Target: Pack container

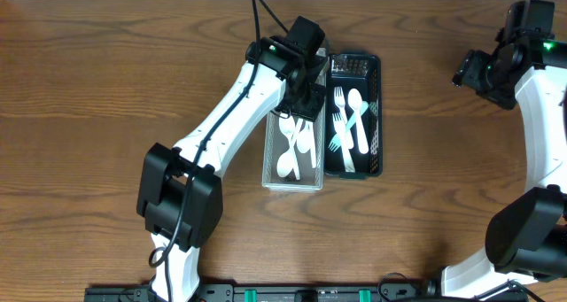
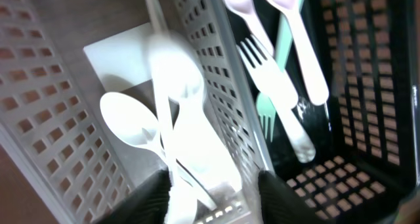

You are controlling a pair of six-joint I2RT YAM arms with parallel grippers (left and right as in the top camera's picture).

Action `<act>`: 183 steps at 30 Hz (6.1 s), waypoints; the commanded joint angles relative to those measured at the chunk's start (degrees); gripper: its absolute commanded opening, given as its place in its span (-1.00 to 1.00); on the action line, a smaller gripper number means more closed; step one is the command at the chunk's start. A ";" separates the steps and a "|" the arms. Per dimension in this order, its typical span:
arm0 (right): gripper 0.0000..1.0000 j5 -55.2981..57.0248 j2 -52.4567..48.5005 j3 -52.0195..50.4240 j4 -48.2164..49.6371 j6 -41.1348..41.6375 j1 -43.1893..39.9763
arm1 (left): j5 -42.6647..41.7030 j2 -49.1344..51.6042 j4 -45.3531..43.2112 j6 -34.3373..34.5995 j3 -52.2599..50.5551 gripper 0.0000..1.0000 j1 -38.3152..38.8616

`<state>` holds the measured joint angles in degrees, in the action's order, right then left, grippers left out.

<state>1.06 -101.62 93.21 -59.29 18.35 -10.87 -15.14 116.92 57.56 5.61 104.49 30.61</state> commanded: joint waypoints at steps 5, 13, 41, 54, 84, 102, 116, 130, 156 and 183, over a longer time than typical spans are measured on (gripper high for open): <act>0.53 -1.75 -0.28 -0.33 1.88 -1.51 2.47 | -0.28 -6.38 1.99 0.33 1.62 -0.02 -3.80; 0.40 -5.38 -0.07 -0.33 4.79 -11.72 9.05 | 5.42 -20.26 12.55 0.24 1.62 -0.03 -9.62; 0.98 -2.62 50.82 -0.33 -6.86 -12.17 19.19 | 38.75 -86.99 39.21 0.09 1.49 0.96 -13.55; 0.98 -2.62 51.95 -0.33 -11.23 -12.17 19.19 | 38.75 -90.77 39.21 0.09 1.51 0.96 -13.55; 0.99 -2.60 51.95 -0.33 -11.26 -12.17 19.19 | 37.68 -91.80 22.49 3.08 -10.47 0.97 -16.31; 0.98 -2.60 51.95 -0.33 -11.23 -12.17 19.19 | 36.52 -100.37 -19.78 11.39 -64.02 0.96 -24.17; 0.98 -2.60 51.95 -0.33 -11.26 -12.17 19.19 | 36.54 -116.85 -23.87 16.17 -87.82 0.96 -29.94; 0.98 -2.60 51.95 -0.33 -11.26 -12.17 19.19 | 36.59 -116.80 -23.78 16.13 -94.27 0.96 -29.94; 0.98 -2.60 51.95 -0.33 -11.26 -12.17 19.19 | 36.61 -116.76 -24.02 16.13 -95.49 0.96 -29.94; 0.98 5.11 78.42 -53.02 13.51 -13.29 15.39 | 36.61 -116.76 -24.02 16.13 -95.49 0.96 -29.94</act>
<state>5.06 -27.09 47.55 -48.03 5.41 5.08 20.88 0.58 33.50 21.21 9.98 0.95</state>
